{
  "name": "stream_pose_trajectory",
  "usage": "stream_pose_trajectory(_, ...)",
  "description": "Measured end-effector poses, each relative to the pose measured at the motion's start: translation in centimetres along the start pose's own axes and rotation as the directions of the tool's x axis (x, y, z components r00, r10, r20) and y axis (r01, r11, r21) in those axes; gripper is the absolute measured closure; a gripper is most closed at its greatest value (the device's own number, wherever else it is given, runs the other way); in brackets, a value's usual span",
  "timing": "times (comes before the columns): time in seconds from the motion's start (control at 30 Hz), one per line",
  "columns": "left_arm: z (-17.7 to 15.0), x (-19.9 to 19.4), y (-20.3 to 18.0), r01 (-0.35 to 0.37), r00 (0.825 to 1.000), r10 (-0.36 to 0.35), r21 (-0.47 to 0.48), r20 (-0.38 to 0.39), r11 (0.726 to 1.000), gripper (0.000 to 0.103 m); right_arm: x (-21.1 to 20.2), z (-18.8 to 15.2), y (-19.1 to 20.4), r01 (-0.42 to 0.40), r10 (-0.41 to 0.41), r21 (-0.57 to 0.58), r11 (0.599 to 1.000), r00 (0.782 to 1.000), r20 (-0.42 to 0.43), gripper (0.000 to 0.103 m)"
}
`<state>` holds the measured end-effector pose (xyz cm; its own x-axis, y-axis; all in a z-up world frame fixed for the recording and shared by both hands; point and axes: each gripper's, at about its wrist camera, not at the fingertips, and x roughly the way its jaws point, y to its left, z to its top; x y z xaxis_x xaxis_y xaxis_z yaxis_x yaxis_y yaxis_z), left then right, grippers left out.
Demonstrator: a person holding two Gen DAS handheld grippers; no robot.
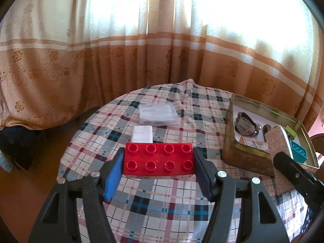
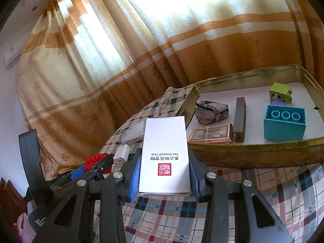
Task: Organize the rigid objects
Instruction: 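Carry the red brick with the left while the right carries the white box to the tray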
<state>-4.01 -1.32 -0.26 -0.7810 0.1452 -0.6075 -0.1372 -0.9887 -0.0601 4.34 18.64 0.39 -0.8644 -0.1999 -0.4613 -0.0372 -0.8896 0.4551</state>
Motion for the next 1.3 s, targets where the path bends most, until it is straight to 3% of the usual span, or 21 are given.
stream_pose_trajectory(0.67,-0.2,-1.0,-3.3,0.059,0.998,-0.059,0.053,0.004,0.997,0.038,-2.7,0.5,-2.4,0.056,-0.057,0.022,0.998,0.998,0.039,0.059)
stream_pose_trajectory(1.3,-0.8,-1.6,-10.0,0.185,0.982,-0.187,0.169,-0.004,0.968,0.038,-4.8,1.3,-6.0,0.134,-0.137,0.054,0.990,0.988,0.065,0.059)
